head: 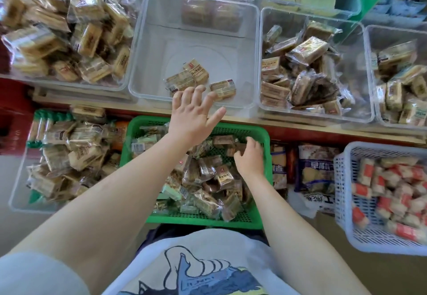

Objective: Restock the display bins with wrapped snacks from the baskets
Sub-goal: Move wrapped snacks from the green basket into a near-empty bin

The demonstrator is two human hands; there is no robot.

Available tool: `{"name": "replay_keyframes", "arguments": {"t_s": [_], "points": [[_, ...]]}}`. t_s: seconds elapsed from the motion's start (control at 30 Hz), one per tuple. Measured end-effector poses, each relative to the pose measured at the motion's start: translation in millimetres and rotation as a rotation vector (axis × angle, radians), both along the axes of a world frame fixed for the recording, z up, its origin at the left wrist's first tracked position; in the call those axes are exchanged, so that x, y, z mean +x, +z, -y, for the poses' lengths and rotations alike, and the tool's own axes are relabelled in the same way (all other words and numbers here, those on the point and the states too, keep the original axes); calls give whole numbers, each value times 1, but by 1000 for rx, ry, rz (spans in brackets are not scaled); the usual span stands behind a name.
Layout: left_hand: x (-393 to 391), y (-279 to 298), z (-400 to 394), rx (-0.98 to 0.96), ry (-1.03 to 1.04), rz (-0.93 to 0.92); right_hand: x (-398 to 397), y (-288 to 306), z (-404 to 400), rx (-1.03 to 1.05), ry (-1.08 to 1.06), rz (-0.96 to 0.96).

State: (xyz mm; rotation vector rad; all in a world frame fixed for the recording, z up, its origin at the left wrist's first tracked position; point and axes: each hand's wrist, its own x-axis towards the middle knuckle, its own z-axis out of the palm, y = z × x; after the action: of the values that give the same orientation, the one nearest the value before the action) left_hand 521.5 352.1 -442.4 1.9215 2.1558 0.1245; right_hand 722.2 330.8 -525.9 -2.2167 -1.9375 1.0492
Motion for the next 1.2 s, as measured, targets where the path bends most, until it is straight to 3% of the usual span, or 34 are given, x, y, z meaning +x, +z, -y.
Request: {"name": "replay_keyframes", "arguments": {"t_s": [0.33,0.5,0.63,0.7,0.8,0.93,1.1,1.2], "points": [[0,-3,1,32,-18,-34,-24,-27,-8,113,129,132],[0,-3,1,11,-20,-23,-35,-26,-11,-11,107,73],[-1,-1,0,9,-34,-12,-38,-21,-9,-46,167,176],[-3,2,0,-5,-31,-9,-34,-7,-7,-44,114,133],[-3,8,-1,-50,-34,8,-18,31,-7,-129,-14,-107],[-5,26,-5,-146,-22,105,2,90,1,-305,-342,-623],[11,77,12,1,42,613,15,145,-4,-280,-511,-1055],[33,102,17,-171,158,1021,20,163,-12,-264,-485,-1161]]}}
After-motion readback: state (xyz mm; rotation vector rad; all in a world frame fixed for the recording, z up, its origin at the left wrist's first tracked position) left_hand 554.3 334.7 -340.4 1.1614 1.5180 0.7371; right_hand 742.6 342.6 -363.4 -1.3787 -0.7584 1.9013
